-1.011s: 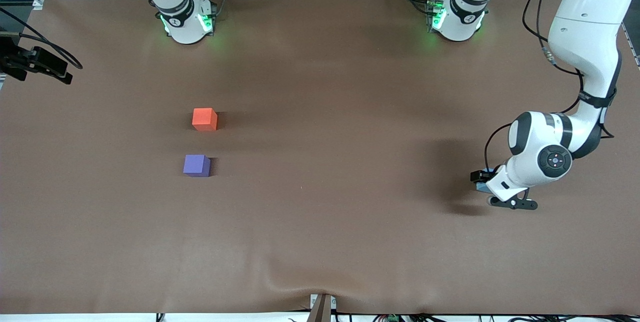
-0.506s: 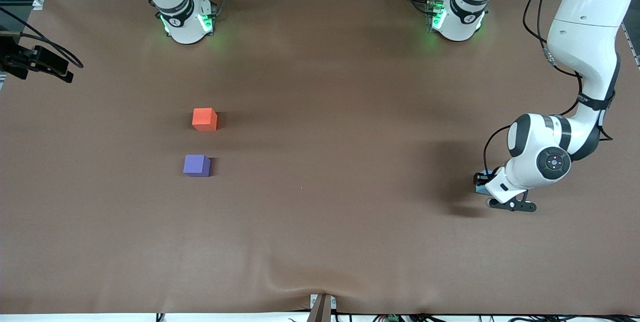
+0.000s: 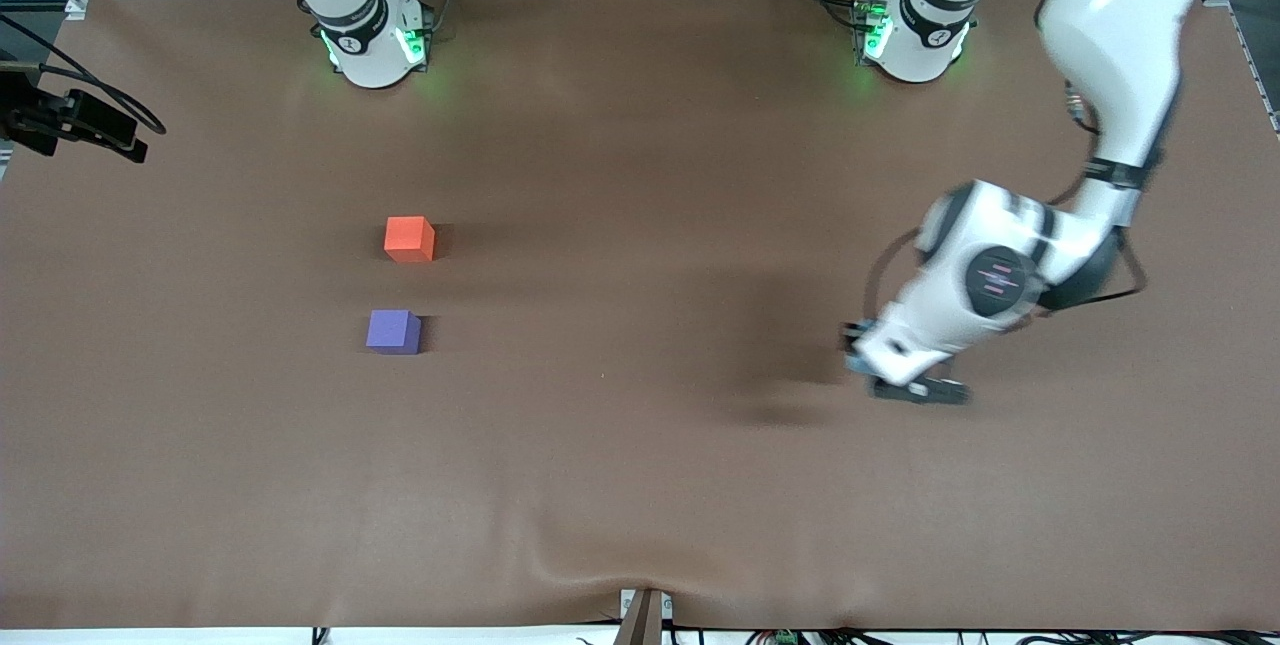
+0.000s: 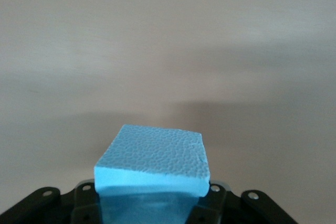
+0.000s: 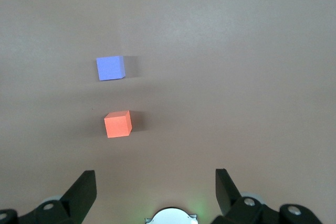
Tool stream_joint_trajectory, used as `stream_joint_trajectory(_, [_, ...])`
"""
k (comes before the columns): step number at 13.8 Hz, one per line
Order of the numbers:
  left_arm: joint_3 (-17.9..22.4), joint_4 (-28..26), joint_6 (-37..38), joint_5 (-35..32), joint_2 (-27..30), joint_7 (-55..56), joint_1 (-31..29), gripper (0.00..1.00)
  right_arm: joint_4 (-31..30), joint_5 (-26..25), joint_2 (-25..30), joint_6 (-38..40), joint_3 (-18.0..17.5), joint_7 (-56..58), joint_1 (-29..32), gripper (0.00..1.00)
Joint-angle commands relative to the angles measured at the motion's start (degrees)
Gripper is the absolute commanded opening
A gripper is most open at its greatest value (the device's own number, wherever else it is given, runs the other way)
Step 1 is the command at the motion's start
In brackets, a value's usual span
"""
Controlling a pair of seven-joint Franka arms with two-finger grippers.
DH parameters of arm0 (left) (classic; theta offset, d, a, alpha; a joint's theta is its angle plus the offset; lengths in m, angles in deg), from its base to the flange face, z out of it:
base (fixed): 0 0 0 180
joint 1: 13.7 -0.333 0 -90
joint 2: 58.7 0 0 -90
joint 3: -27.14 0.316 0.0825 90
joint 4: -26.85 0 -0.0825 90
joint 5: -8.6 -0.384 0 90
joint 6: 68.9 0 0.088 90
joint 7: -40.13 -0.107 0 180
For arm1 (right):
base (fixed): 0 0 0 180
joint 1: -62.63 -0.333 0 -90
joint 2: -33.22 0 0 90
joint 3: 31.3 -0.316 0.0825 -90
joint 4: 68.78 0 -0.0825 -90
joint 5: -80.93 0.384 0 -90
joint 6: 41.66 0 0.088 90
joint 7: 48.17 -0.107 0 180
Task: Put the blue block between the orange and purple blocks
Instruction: 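Carry the blue cube to mid-table and release it with the left gripper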
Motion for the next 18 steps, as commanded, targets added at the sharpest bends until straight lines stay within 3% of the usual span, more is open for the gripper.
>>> stream_joint_trajectory(1, [0.6,6.2,1.8,0.0,-4.2,10.8,10.3,0.18,-0.2,1.0,0.5,0.3,-0.2,0.6,0.7,1.0])
stream_joint_trajectory(5, [1.5,14.5,1.5,0.5,-13.0,23.6,24.8,0.19,-0.2,1.0,0.5,0.3,-0.2,0.6,0.7,1.0])
stream_joint_trajectory(7, [5.6,17.9,0.9,0.5,-16.2,26.5,32.1,0.22,-0.2,1.7,0.5,0.3,-0.2,0.6,0.8,1.0])
stream_joint_trajectory(8, [8.6,18.2,-0.2,0.6,-16.9,27.5,35.8,0.28,-0.2,2.2,0.5,0.4,-0.1,0.6,0.8,1.0])
stream_joint_trajectory(9, [11.2,18.1,-1.6,0.7,-17.2,28.0,38.8,0.48,-0.2,2.2,0.5,0.3,-0.1,0.6,0.8,1.0])
stream_joint_trajectory(10, [12.8,18.1,-1.8,0.7,-17.4,28.3,40.5,0.8,-0.2,2.3,0.5,0.3,-0.1,0.6,0.8,1.0])
stream_joint_trajectory(11, [13.3,18.1,-1.9,0.5,-17.2,28.2,41.1,1.0,-0.2,2.3,0.5,0.4,-0.1,0.7,0.8,1.0])
stream_joint_trajectory(15, [13.3,18.1,-1.1,0.5,-13.2,28.1,40.3,1.0,-0.2,2.3,0.5,0.4,-0.1,0.7,0.8,1.0])
stream_joint_trajectory(18, [13.3,18.1,1.7,0.5,-6.6,27.5,36.5,1.0,-0.2,2.2,0.1,0.8,-0.2,0.5,0.4,1.0])
